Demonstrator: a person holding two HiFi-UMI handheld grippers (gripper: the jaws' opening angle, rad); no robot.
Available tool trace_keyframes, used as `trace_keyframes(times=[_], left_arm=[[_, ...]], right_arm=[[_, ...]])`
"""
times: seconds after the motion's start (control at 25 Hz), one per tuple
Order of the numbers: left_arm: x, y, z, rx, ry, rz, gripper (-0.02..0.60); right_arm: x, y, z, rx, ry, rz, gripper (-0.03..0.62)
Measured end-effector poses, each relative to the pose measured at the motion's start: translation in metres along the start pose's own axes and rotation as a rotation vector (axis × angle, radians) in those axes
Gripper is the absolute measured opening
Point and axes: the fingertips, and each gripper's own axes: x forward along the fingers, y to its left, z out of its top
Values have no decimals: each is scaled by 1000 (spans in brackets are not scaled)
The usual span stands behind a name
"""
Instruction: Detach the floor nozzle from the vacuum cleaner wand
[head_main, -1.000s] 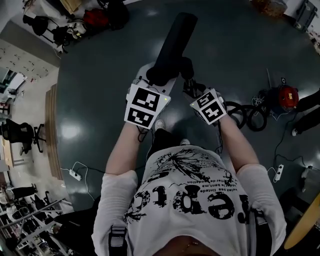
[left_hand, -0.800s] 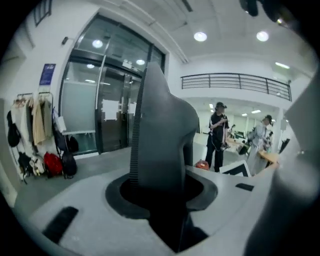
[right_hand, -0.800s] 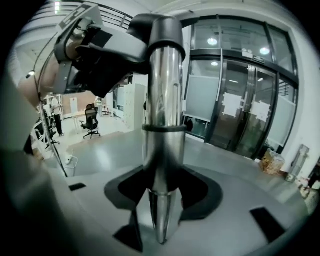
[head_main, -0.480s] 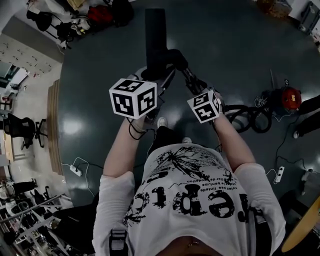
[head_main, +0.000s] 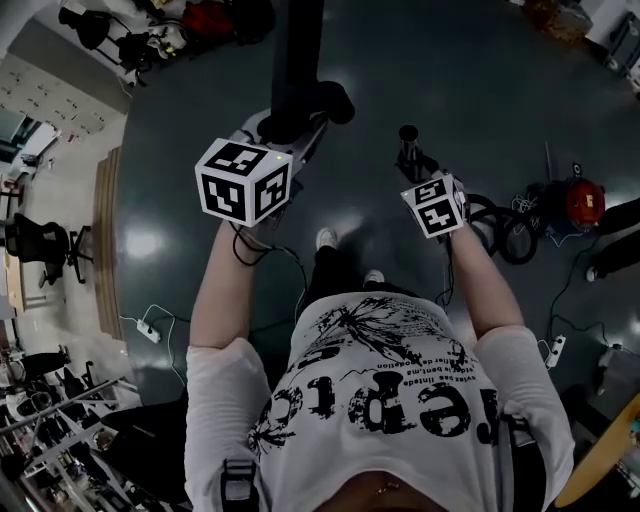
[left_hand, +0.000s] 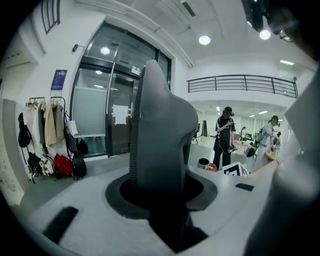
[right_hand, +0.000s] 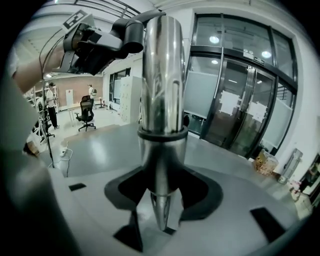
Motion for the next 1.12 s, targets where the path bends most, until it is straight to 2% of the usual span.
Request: trace_keyframes(times=[0.2,0.44,0.72,0.88,0.96,1.12], left_arm=[[14,21,-45,-153,15,-61,146],[74,65,-142,-330,82,-92,146],[164,122,-309,-460,303,-108,146],[223,145,-421,-561,461,-137,146],[255,164,-472,-587,492,-152,146],[313,200,-571,-637,484,-168,146]], right_arm=[[20,2,-25,29,66,2,175],[86,7,-66,-60,210,27,175],[211,19,-121,-70,363,80,175],[294,15,-183,-97,418,130,175],[343,11,-216,-111,426,142,175],[438,17,-294,-141,459,153,175]])
